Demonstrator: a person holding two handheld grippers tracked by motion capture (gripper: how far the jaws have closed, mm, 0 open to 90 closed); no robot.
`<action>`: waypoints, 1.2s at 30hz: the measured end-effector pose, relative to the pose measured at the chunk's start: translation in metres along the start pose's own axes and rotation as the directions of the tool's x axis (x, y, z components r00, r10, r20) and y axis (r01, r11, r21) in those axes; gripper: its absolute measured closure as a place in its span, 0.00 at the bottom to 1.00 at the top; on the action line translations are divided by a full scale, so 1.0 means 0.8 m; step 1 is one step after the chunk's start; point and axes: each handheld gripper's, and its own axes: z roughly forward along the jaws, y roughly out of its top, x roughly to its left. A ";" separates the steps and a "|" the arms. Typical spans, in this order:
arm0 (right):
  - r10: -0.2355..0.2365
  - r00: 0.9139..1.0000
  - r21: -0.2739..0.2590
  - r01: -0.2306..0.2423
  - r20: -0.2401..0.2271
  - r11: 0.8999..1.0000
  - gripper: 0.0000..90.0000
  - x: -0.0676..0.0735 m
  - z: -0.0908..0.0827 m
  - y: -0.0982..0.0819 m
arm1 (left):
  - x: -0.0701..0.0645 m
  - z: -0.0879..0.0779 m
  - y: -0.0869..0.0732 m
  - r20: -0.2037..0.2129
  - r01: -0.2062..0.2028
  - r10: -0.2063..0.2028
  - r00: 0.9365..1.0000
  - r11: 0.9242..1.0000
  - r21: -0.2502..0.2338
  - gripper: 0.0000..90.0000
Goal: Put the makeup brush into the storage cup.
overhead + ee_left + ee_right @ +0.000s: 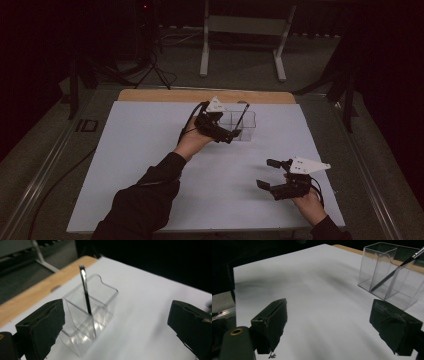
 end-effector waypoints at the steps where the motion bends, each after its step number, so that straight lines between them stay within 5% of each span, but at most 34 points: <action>1: 0.002 1.000 0.005 -0.002 0.005 1.000 0.16 0.000 0.001 0.000 | -0.001 -0.004 -0.003 0.004 -0.016 0.015 1.000 1.000 0.007 0.02; 11: -0.006 1.000 0.050 0.005 0.027 0.999 0.16 -0.002 0.011 -0.006 | -0.009 -0.024 -0.034 0.097 -0.084 0.073 0.993 0.990 0.114 0.02; 21: 0.014 1.000 0.044 -0.014 0.002 0.999 0.16 -0.005 0.012 -0.008 | -0.020 -0.040 -0.071 0.181 -0.104 0.077 0.980 0.984 0.143 0.02; 36: 0.003 1.000 0.054 -0.003 0.003 0.999 0.16 -0.005 0.014 -0.009 | -0.023 -0.080 -0.117 0.192 -0.059 0.030 0.981 0.988 0.144 0.02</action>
